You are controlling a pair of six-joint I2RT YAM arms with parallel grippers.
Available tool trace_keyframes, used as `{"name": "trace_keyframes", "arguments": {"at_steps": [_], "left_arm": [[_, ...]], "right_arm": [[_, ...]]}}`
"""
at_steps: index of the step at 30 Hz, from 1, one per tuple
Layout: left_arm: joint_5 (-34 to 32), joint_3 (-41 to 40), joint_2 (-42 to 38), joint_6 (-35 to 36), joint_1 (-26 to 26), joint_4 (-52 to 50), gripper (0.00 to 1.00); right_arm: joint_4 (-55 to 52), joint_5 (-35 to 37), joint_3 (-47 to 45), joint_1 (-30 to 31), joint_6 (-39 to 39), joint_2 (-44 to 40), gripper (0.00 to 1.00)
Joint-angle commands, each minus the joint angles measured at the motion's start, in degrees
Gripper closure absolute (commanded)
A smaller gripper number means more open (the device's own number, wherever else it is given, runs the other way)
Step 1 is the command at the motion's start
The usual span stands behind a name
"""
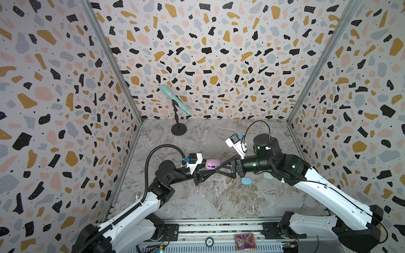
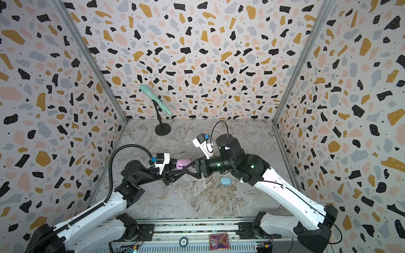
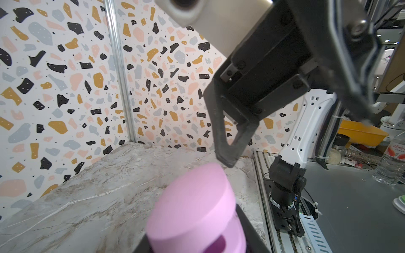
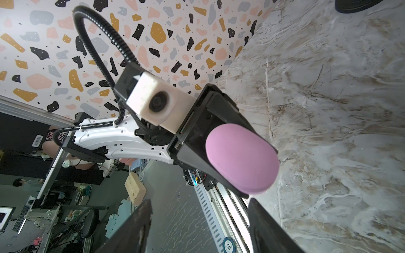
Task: Insert wireless bluetooth earbuds into charging case
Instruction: Insert the wireless bluetooth earbud into the charging case, then open the charging case.
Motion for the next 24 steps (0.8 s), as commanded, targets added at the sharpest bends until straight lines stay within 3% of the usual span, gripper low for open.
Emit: {"name": "trace_keyframes", "arguments": {"at_steps": [1, 8, 12, 17, 24], "left_arm": [[0.82, 0.0, -0.46, -1.07, 1.28, 4.41, 0.97], [-0.35, -0.04, -0.79, -2.39, 1.75, 5.68, 0.97], [-2.03, -0.2, -1.23, -2.92, 1.93, 6.09, 0.97], [-0.76, -1.43, -1.4, -4.59, 1.93, 6.96, 0.97], [1.86, -1.85, -4.04, -5.47, 1.94, 4.28, 0.96]], "right_arm": [[2.65, 1.12, -2.31, 1.03, 1.69, -2.19, 0.3], [3.27, 2.26, -4.3, 1.07, 1.93, -2.11, 0.29], [3.01, 7.4, -5.17, 1.93, 1.57, -2.59, 0.31], [-1.95, 18.99, 0.75, 4.28, -4.87, -1.43, 0.34], [-8.49, 21.1, 9.37, 6.1, -15.46, 5.46, 0.34]]}}
